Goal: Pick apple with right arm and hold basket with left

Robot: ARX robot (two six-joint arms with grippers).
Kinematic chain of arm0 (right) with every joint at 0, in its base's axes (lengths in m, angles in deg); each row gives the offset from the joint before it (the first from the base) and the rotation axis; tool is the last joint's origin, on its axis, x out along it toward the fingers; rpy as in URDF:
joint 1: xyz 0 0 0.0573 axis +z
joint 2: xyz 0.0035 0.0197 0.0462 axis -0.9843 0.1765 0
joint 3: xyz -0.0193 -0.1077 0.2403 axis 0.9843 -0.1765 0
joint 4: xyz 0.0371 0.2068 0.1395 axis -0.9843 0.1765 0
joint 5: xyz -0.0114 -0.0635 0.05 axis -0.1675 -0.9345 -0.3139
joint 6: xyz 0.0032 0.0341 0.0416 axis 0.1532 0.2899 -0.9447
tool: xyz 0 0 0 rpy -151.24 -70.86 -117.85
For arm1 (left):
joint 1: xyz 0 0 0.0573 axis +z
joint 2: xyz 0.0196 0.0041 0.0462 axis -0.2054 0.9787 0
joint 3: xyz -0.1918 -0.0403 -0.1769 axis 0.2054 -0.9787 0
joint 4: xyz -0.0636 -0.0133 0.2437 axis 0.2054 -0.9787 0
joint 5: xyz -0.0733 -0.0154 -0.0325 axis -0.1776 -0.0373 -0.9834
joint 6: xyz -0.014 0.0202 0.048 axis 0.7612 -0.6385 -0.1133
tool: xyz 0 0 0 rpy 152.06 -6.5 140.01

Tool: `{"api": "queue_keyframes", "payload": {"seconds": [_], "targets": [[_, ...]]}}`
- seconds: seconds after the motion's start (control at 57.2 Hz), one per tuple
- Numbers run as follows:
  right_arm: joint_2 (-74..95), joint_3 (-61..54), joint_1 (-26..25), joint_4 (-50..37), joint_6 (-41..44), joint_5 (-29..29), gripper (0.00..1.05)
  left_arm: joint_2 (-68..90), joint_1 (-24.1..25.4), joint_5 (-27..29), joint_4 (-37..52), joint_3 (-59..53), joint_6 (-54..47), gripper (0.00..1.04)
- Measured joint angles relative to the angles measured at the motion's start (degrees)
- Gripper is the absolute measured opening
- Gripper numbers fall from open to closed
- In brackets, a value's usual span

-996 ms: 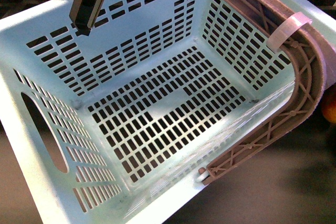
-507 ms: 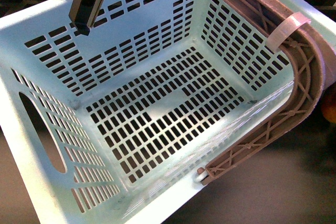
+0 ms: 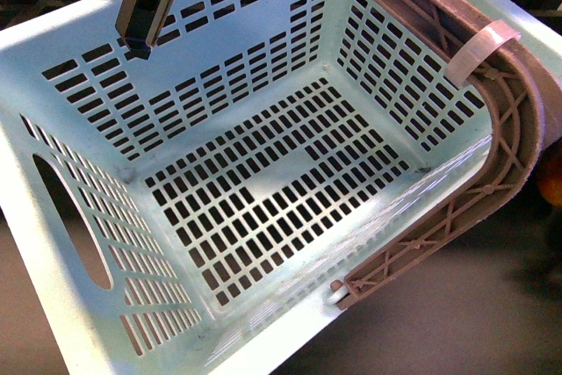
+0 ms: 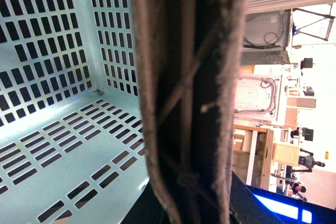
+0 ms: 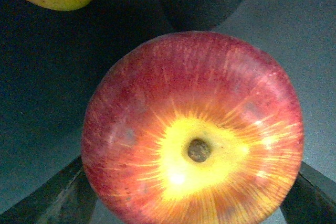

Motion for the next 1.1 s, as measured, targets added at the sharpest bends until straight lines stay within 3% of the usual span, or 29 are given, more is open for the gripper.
{"api": "queue_keyframes", "payload": {"seconds": [0.332,0.647,0.856,1.101], "targets": [[-3.87,-3.5,-0.07,-1.44,2.21,2.16,0.73,0.0,0.0,0.02,0.0,0.0,0.0,0.07],[-23.58,-12.02,2.23,-0.52,6.71,10.05,0.73,0.0,0.0,0.04,0.0,0.02,0.0,0.07],[-40.98,-13.79,7.63,3.72,5.25,13.16,0.73,0.0,-0.02,0.0,0.0,0.02,0.02,0.07],[-54.55,-12.31,19.21,7.45,0.94,12.83,0.73,0.0,-0.02,-0.07,0.0,0.02,0.02,0.07]]}}
